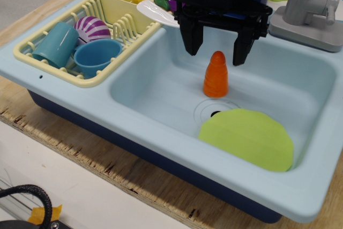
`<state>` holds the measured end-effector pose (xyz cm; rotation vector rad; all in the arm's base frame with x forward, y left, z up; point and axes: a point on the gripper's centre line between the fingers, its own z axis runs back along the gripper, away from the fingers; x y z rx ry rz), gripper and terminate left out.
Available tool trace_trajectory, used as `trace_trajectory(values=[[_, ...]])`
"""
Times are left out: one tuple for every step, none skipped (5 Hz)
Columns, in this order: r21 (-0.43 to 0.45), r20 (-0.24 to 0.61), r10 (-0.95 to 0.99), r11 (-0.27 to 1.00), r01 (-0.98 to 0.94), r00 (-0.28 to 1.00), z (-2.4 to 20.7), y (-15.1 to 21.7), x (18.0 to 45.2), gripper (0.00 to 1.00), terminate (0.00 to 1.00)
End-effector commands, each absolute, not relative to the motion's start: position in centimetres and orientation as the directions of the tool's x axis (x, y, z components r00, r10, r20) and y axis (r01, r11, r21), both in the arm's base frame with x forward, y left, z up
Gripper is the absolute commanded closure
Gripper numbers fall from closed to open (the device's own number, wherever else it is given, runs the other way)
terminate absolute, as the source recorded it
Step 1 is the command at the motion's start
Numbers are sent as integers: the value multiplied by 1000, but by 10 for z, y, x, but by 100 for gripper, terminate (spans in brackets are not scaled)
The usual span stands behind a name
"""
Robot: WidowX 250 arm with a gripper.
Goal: Put carrot on plate
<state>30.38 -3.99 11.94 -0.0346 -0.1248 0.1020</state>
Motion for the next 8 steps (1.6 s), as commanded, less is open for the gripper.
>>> trace_trajectory(values=[[-64,121,107,993,-100,987,113,-35,306,0,0],[-78,107,110,992,-102,988,103,-35,306,0,0],[-81,77,116,991,-110,990,98,-33,308,100,0],[-84,66,138,988,-132,988,98,-36,305,100,0],[-81,72,158,985,-152,985,101,-38,297,100,0],[-85,81,182,981,-175,980,110,-46,286,100,0],[-68,77,156,986,-151,985,127,-70,277,100,0],[-69,34,164,984,-162,986,135,-94,261,100,0]])
